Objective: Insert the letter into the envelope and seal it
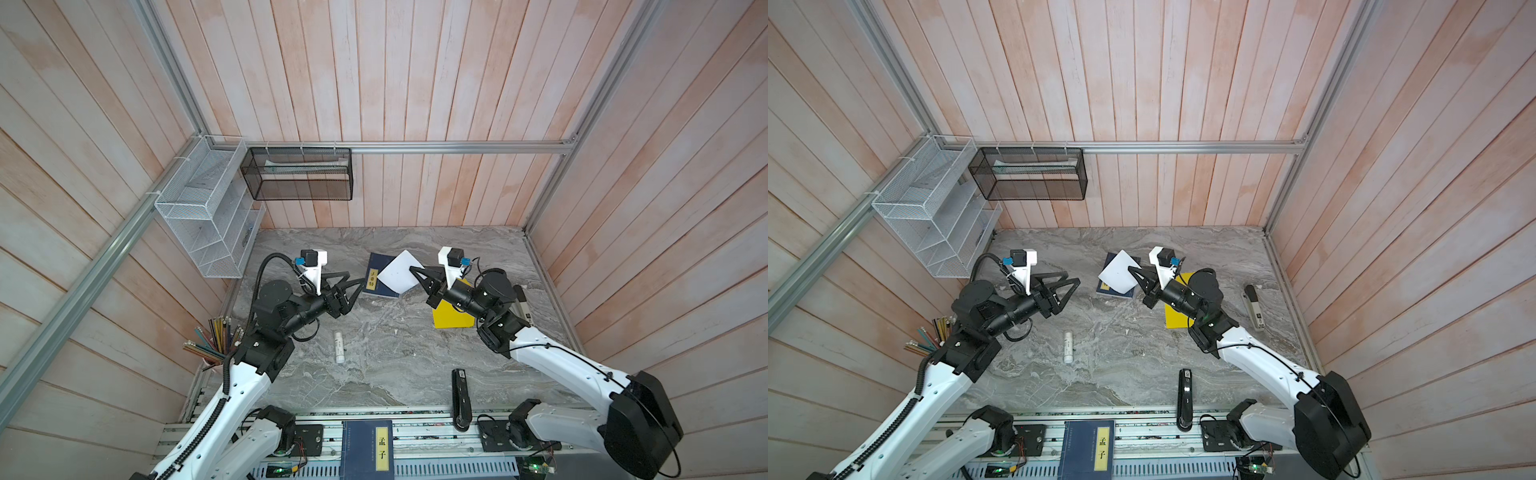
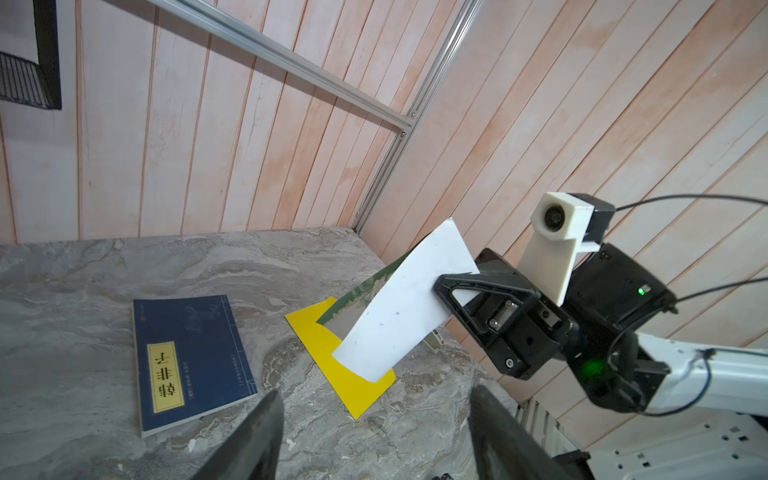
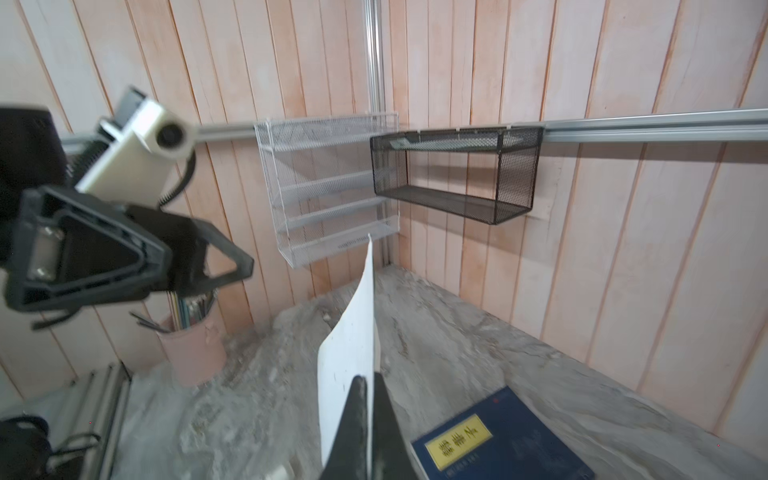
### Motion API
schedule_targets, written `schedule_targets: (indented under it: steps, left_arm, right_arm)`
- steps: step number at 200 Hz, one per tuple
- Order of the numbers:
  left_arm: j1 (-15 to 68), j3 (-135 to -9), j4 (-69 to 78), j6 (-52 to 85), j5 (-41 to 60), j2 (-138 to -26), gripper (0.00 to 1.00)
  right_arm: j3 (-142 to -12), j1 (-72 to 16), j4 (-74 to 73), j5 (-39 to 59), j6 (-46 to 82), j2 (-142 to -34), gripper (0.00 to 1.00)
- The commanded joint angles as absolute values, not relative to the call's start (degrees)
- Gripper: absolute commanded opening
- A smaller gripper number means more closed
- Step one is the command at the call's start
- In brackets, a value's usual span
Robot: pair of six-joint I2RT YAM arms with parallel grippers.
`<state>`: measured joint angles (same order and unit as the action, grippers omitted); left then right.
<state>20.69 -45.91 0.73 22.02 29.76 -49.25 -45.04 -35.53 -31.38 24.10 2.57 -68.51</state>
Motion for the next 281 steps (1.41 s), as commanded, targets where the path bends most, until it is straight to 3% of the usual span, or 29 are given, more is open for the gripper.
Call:
schedule_targets:
  steps: [1,28,42,87,128,185,217,268,281]
  left_arm:
    - [22.01,-48.45,-5.32,11.76,30.30,-48.58,0.72]
    - [26.72,-49.09,-7.09,2.75,27.98,-49.85,0.76]
    - [29.25,-48.47,-6.32,-0.49,27.19,-50.34,1.00]
    - [33.79,-46.34,-4.11,-7.22,24.35,-50.63,0.98]
    - [36.20,-44.33,-1.68,-11.04,28.22,-51.34,0.97]
    - [37.25,-43.72,0.53,-12.19,32.73,-53.70,0.90]
    - [38.07,-44.56,-0.58,-12.03,34.63,-56.08,0.75]
    - [39.15,-44.00,-0.94,-11.98,34.90,-56.44,0.61]
    - [39.31,-44.03,-0.64,-11.75,34.89,-56.68,0.53]
  right_arm:
    - [-48.56,-35.42,-11.62,24.26,-13.79,-66.94,0.00]
    - [-51.91,-35.49,-1.57,25.21,-22.90,-66.27,0.00]
    - [-53.64,-35.44,3.58,26.84,-27.36,-66.36,0.00]
    - [-55.17,-35.69,12.42,31.99,-34.81,-64.71,0.00]
    - [-56.84,-38.03,17.92,33.69,-37.70,-63.38,0.00]
    - [-57.57,-42.41,19.35,32.51,-38.58,-62.51,0.00]
    - [-56.87,-43.76,18.05,31.97,-38.09,-61.81,0.00]
    - [-56.62,-44.58,18.24,31.95,-37.71,-61.52,0.00]
    - [-56.60,-44.71,18.13,32.30,-37.58,-61.67,0.00]
